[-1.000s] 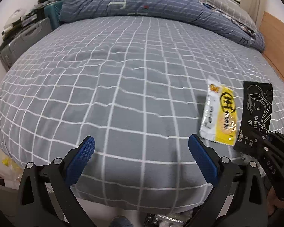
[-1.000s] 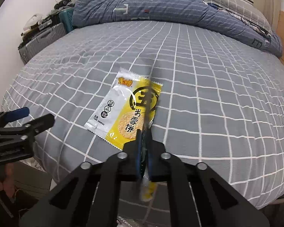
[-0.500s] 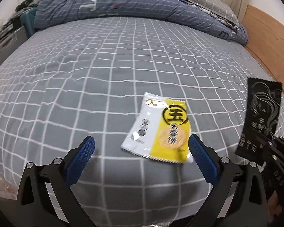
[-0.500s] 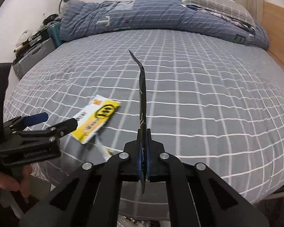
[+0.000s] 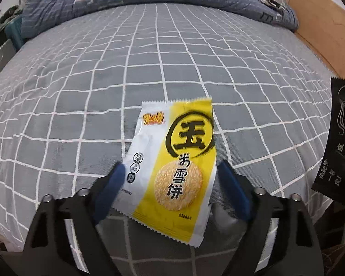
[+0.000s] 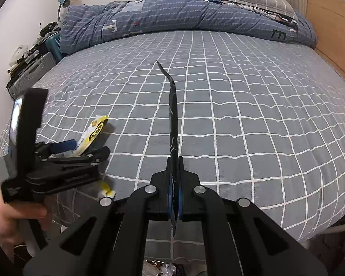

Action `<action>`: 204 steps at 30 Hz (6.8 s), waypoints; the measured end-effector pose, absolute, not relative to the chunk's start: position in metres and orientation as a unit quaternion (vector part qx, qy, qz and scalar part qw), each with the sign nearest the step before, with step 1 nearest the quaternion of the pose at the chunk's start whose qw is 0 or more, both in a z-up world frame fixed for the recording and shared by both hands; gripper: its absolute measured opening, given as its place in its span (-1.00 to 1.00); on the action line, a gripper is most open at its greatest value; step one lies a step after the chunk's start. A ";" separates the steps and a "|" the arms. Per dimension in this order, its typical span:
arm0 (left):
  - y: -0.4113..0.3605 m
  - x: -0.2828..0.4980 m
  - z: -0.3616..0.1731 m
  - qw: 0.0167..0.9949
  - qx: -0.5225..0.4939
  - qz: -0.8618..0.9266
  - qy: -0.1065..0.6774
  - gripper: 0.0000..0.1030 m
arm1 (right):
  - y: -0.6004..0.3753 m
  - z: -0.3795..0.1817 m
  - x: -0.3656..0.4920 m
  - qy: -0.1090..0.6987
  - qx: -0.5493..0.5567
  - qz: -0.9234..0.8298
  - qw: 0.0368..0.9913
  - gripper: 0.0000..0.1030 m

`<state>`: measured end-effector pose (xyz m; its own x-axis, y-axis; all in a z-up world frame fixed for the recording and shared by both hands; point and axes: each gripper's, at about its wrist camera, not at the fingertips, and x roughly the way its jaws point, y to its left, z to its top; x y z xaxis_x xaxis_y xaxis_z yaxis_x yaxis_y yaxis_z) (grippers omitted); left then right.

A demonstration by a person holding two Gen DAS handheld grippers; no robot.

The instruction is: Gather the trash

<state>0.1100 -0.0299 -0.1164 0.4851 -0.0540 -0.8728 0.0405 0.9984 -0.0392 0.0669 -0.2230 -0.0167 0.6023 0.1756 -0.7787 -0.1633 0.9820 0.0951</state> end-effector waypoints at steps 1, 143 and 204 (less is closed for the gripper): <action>-0.031 0.111 -0.117 0.861 -0.007 -0.030 0.508 0.25 | -0.222 -0.017 0.068 0.436 0.007 0.095 0.895 -0.95; 0.046 -0.132 -0.180 0.819 -0.054 0.030 0.571 0.89 | -0.121 -0.128 -0.108 0.573 -0.040 0.148 0.805 -0.89; 0.005 -0.219 0.065 0.919 -0.026 0.015 0.392 0.89 | -0.192 0.117 -0.209 0.360 -0.010 0.022 0.933 0.86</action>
